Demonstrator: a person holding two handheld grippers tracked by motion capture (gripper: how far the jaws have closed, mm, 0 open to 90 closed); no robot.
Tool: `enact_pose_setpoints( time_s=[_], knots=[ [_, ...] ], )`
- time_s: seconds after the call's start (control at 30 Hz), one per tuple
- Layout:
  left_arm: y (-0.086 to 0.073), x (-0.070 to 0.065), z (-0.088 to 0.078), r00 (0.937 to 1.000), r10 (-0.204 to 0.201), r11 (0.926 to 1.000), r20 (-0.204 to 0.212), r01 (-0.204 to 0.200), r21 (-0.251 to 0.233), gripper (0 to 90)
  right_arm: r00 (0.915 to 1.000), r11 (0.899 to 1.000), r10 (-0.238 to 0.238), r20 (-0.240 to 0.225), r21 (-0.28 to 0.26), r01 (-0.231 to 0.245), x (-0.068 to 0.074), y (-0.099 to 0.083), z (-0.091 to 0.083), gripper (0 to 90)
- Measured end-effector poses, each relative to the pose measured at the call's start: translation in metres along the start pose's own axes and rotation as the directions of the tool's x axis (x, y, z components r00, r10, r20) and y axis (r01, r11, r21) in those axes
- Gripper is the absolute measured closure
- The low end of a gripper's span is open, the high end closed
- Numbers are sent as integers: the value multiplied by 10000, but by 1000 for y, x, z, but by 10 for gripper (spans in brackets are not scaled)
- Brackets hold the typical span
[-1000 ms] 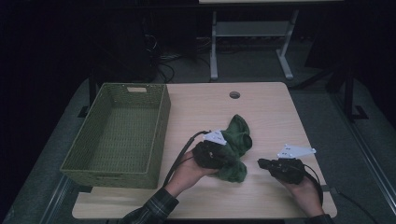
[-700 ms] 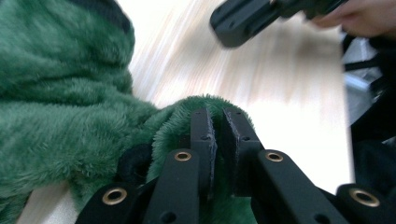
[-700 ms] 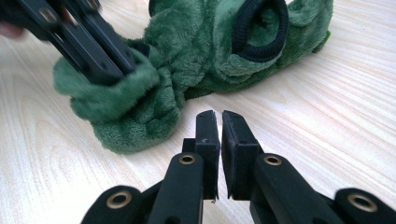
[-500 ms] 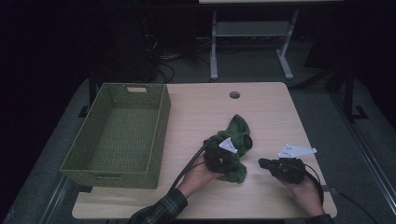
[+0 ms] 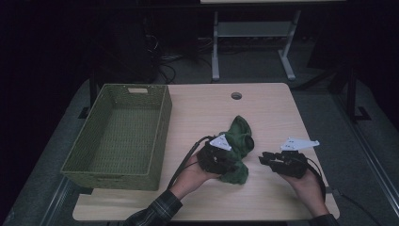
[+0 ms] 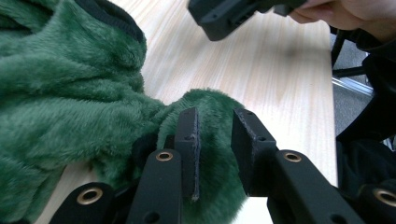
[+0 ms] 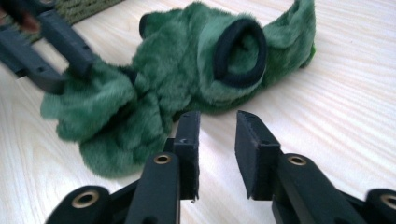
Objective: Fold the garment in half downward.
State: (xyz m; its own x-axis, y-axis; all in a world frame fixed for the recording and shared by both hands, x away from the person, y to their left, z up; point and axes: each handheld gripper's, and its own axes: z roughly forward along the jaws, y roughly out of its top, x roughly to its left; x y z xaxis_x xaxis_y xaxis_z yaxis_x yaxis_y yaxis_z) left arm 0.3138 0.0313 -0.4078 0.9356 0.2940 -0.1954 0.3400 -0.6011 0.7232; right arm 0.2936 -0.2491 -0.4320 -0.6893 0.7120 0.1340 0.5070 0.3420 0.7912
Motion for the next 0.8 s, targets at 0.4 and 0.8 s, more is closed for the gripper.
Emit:
enact_pose_setpoints(
  time_s=[0.4,0.8],
  knots=[
    [-12,2,11,10000,5,9987,68,-8,503,712,9995,9996,231,226,-161,-227,-20,32,10,656],
    [-23,16,26,9999,7,9963,104,-16,861,746,9987,9997,250,441,11,-251,-51,87,50,617]
  ],
)
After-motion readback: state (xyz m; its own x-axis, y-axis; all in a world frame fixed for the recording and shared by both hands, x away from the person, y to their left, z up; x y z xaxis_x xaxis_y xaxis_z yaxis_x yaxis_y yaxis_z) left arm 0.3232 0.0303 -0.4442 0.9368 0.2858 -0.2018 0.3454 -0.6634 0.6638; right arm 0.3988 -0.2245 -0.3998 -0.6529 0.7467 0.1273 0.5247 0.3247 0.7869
